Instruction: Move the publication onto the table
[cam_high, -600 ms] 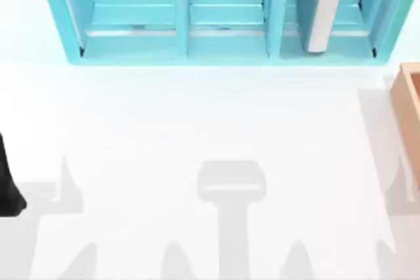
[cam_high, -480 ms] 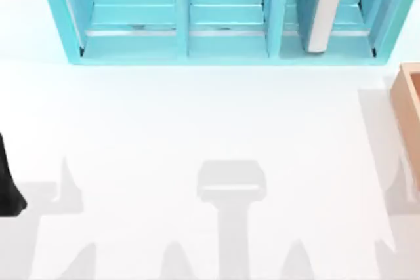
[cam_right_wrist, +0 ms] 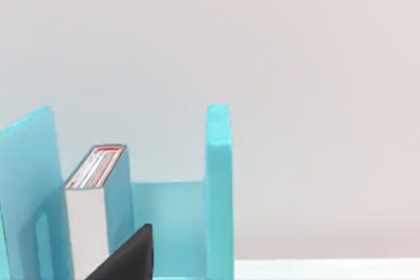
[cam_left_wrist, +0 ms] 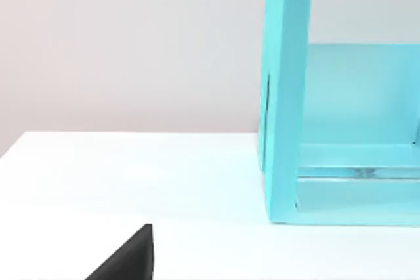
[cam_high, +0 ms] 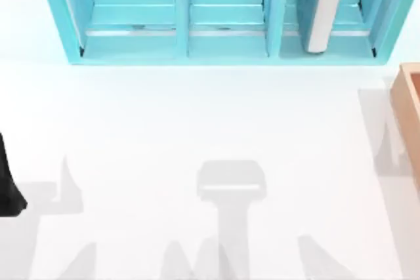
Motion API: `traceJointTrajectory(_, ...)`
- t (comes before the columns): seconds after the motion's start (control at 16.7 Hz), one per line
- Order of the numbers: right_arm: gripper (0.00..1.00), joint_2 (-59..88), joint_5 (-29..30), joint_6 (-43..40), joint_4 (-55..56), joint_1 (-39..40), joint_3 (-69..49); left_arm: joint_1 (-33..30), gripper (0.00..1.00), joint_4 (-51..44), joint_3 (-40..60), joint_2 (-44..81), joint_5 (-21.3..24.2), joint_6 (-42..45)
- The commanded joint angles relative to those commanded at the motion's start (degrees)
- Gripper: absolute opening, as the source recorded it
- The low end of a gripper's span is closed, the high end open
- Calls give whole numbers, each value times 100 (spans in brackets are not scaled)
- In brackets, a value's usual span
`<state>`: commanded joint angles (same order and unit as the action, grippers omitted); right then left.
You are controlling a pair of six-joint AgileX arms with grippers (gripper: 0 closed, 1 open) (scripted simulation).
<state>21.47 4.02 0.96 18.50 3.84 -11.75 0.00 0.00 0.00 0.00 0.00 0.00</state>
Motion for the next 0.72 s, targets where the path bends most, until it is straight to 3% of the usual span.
traceJointTrajectory(0.72,100,7704,1628,242,3852,1405,-2643,0,100,0,0,0,0,0)
